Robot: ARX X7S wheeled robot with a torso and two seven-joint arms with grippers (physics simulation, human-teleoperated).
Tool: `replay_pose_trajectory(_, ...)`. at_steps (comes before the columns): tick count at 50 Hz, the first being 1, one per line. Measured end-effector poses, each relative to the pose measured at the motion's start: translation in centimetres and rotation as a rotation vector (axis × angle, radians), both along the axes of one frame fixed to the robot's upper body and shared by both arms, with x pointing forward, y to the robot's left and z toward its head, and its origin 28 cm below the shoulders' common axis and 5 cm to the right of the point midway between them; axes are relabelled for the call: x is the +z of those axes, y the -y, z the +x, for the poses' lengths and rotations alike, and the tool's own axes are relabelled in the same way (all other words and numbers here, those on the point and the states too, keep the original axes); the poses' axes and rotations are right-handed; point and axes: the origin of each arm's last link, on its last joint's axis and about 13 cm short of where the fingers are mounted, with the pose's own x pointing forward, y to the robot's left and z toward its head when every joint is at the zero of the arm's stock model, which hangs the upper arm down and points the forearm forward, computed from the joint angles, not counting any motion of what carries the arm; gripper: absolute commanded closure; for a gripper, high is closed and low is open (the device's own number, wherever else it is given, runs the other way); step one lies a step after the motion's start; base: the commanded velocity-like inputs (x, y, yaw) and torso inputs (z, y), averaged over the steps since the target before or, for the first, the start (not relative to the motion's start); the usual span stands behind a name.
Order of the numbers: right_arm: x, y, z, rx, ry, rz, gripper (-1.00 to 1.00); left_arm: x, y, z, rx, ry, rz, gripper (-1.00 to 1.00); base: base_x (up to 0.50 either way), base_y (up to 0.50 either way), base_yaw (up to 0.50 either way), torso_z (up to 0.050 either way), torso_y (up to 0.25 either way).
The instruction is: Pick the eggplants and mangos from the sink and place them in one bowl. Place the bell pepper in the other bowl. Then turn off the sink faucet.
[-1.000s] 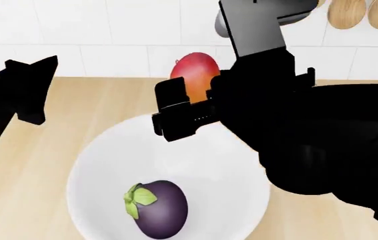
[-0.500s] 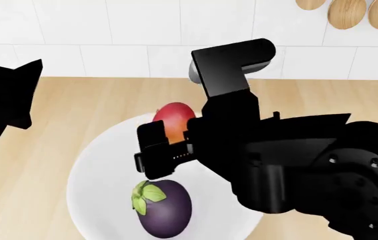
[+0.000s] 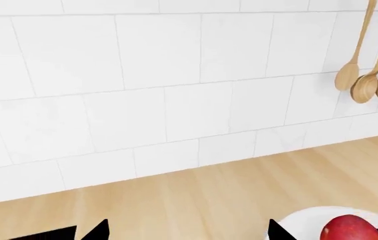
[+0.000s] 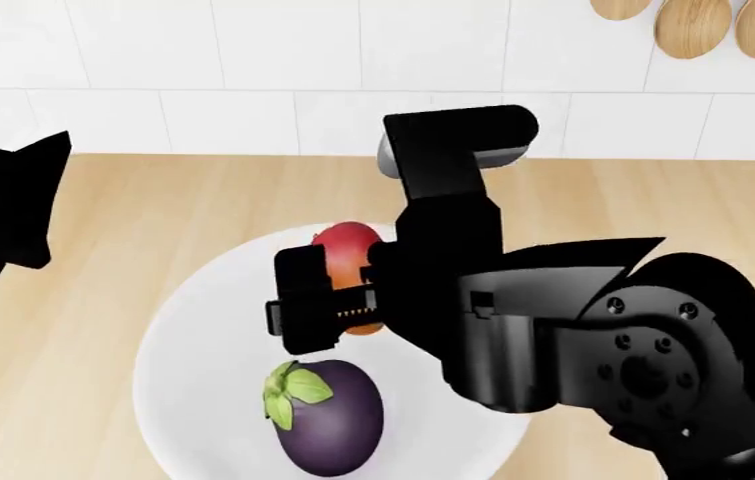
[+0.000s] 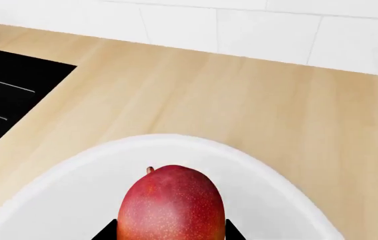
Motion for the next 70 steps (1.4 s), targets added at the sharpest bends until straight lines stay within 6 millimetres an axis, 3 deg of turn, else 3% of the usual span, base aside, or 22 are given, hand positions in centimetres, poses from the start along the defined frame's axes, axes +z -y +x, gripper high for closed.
replay_pose_trajectory(19,-1.5,-0.6,1.0,-0.011,-0.055,0.017,1.00,-0.5,-0.4,-0.1,0.009,-0.009,-0.006,-1.00,0.00,0.00,0.00,0.000,0.000)
replay_pose_trajectory(20,-1.5,-0.6,1.0,-0.012,-0.057,0.018,-1.00,-0.5,-0.4,-0.1,0.009,-0.010,-0.006,-1.00,0.00,0.00,0.00,0.000,0.000)
replay_pose_trajectory(33,-1.1,-0.7,1.0,-0.009,-0.049,0.031,-1.00,-0.6,-0.5,-0.2,0.014,-0.010,-0.010,-1.00,0.00,0.00,0.00,0.000,0.000)
replay_pose_trajectory(44,1.8,-0.2,0.6,-0.026,0.054,0.030,-1.00,-0.7,-0.4,-0.1,0.014,-0.011,-0.013,-1.00,0.00,0.00,0.00,0.000,0.000)
replay_pose_trajectory(53,4.6,2.4,-1.5,-0.087,0.249,0.013,-1.00,-0.7,-0.2,0.0,0.010,-0.013,-0.012,-1.00,0.00,0.00,0.00,0.000,0.000)
replay_pose_trajectory(70,4.3,6.9,-6.1,-0.234,0.479,-0.001,-1.00,-1.2,0.4,0.0,-0.008,0.008,-0.004,-1.00,0.00,0.00,0.00,0.000,0.000)
